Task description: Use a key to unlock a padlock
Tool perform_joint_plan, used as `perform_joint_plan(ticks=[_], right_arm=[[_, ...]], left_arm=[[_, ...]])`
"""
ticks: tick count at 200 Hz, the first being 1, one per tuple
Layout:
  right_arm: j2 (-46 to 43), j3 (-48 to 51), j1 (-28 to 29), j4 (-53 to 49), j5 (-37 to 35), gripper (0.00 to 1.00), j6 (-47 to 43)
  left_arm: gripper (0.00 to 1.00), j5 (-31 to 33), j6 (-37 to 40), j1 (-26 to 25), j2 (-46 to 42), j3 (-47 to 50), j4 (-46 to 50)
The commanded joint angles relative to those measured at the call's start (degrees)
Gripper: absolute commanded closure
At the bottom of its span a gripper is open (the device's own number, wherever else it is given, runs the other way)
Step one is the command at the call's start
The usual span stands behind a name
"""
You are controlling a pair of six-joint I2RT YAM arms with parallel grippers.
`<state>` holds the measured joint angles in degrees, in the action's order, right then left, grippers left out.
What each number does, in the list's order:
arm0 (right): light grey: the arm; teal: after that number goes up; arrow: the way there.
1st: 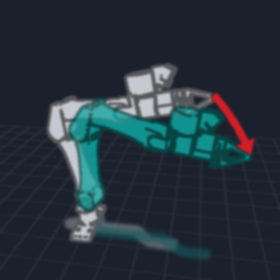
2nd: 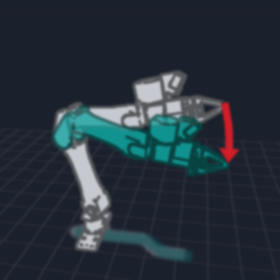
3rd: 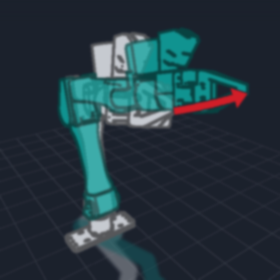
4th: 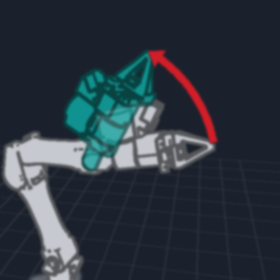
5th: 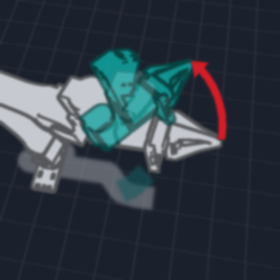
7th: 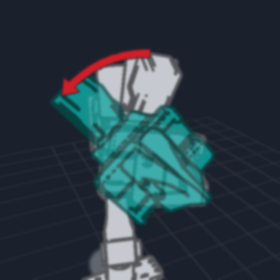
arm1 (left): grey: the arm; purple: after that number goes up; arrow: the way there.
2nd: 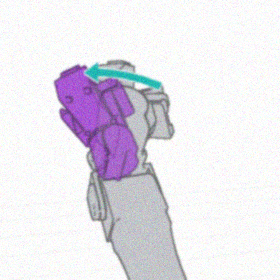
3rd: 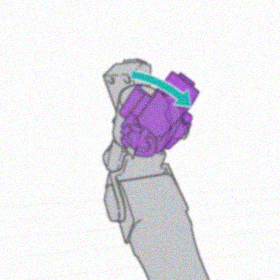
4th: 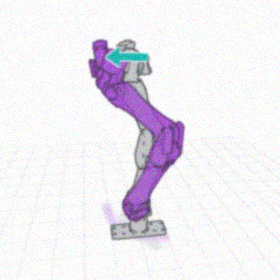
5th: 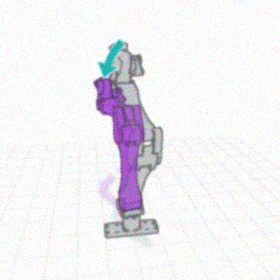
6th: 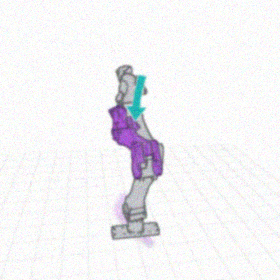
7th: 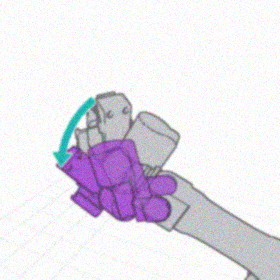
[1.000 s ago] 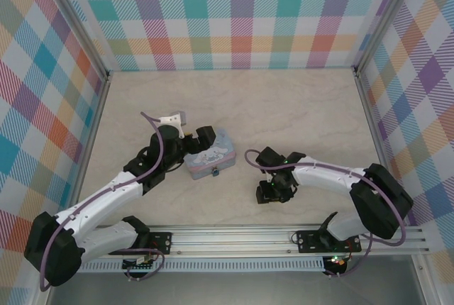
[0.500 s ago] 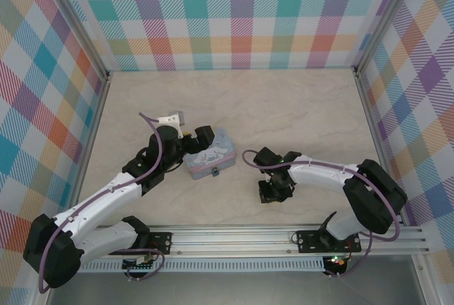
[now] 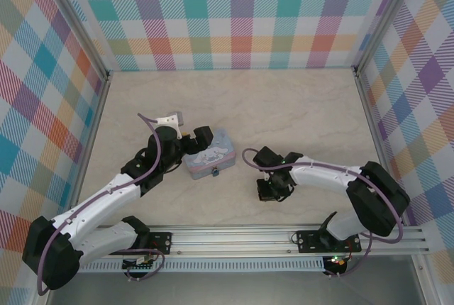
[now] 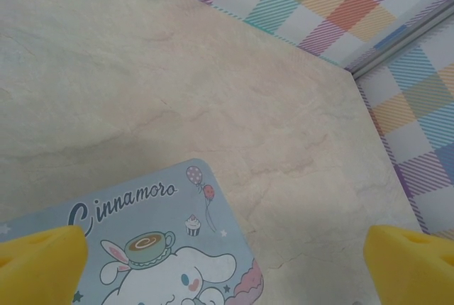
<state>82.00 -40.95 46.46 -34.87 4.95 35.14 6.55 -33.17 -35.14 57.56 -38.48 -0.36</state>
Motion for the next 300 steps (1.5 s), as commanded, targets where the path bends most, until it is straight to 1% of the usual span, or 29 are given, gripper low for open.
perform_joint_plan(ticks=[1, 29, 54, 76, 95, 117, 142, 175, 192, 207, 224, 237, 255, 270, 300], right_arm=[[-4.44, 2.00, -1.95, 3.51, 1.66, 1.00, -0.96], [-9.63, 3.80, -5.66, 8.10, 6.10, 1.00, -2.00], [-13.48, 4.88, -9.74, 12.54, 10.65, 1.00, -0.24], [-15.75, 5.10, -12.86, 16.47, 13.35, 1.00, 2.10], [-16.08, 2.98, -14.14, 17.43, 12.88, 1.00, 1.85], [-15.55, -0.05, -14.80, 18.24, 11.58, 1.00, -0.44], [-14.70, -2.28, -15.52, 21.32, 11.39, 1.00, -1.74], [-14.44, -4.21, -15.56, 27.25, 10.72, 1.00, -2.83], [-13.61, -5.16, -15.48, 32.07, 11.09, 1.00, -3.22], [-12.84, -5.89, -15.57, 36.63, 12.03, 1.00, -3.24], [-12.18, -5.90, -15.54, 42.53, 12.86, 1.00, -3.23], [-11.41, -6.16, -15.48, 46.21, 13.51, 1.00, -3.23], [-10.06, -6.59, -15.52, 50.49, 14.77, 1.00, -2.51], [-8.82, -7.01, -15.36, 53.36, 15.98, 1.00, -1.72], [-6.72, -8.33, -14.49, 54.69, 16.30, 1.00, -1.60]], left_arm=[[0.00, 0.09, 1.18, -0.64, -0.93, -0.73, 0.80], [0.00, -1.39, -0.19, -0.64, -0.74, -1.36, 0.49], [0.00, -3.42, -2.97, -0.64, -0.09, -2.45, 0.52], [0.00, -5.55, -8.53, -0.63, 1.21, -4.30, 1.93], [0.00, -8.64, -15.32, -0.58, 3.36, -5.49, 1.49], [0.02, -12.09, -23.44, -0.61, 6.29, -6.48, 0.22], [0.05, -15.16, -29.73, -0.61, 8.82, -7.34, -2.45], [0.07, -15.13, -38.49, -0.55, 9.40, -6.16, -8.68], [0.13, -14.24, -45.13, -0.24, 9.74, -5.44, -10.75], [0.17, -14.87, -50.84, 0.02, 10.74, -5.45, -12.73], [0.25, -16.38, -57.61, -0.02, 12.40, -5.39, -15.42], [0.27, -18.07, -63.82, -0.01, 13.87, -5.74, -16.92], [0.27, -20.08, -69.44, -0.02, 15.88, -5.66, -20.68], [0.27, -20.56, -73.72, -0.20, 17.00, -5.19, -22.60], [0.29, -18.93, -80.50, -0.84, 17.64, -2.87, -26.66]])
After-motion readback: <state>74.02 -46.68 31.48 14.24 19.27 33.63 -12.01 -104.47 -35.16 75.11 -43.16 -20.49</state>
